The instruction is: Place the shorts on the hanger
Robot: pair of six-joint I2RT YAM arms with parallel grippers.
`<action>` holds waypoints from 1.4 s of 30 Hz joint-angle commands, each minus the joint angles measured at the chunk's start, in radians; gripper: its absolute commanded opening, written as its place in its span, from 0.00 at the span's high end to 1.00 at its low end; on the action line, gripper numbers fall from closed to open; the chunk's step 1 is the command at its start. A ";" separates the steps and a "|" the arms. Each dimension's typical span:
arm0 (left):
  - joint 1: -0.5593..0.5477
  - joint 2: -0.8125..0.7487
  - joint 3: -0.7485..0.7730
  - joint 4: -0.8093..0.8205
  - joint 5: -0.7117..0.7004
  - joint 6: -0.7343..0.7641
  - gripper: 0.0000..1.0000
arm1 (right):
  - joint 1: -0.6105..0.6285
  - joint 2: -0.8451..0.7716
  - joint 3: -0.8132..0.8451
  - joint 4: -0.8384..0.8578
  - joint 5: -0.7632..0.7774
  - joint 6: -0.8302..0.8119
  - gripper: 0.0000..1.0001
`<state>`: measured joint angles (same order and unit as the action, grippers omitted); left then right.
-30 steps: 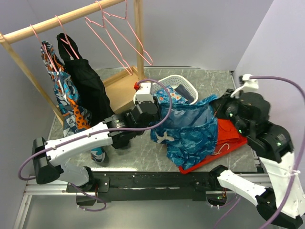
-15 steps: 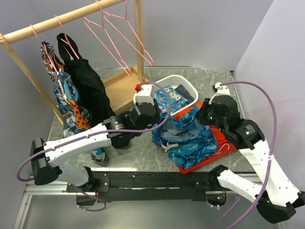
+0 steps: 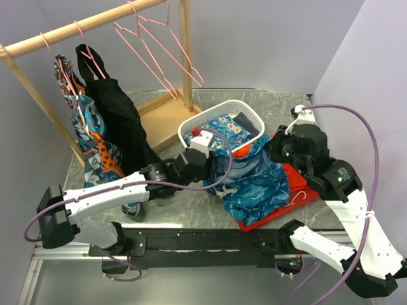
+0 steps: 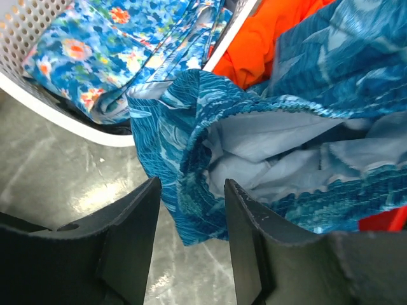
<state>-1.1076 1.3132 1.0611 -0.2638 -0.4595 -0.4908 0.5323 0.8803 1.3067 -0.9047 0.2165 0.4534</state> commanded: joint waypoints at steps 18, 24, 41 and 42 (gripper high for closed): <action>0.080 0.233 0.283 -0.008 -0.090 0.147 0.99 | 0.005 -0.017 -0.024 0.024 0.010 -0.013 0.77; 0.078 0.140 0.428 -0.241 -0.157 0.002 0.99 | 0.005 -0.041 -0.251 0.113 0.026 0.079 0.56; 0.075 0.141 0.674 -0.459 -0.149 -0.095 0.99 | 0.133 -0.279 -0.602 0.227 -0.046 0.286 0.29; 0.075 0.152 0.683 -0.462 -0.151 -0.097 0.99 | 0.174 -0.291 -0.615 0.239 -0.025 0.325 0.28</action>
<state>-1.0290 1.4372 1.6699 -0.6933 -0.5858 -0.5678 0.5816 0.6476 0.7422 -0.7349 0.2096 0.6769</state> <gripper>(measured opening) 0.030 0.711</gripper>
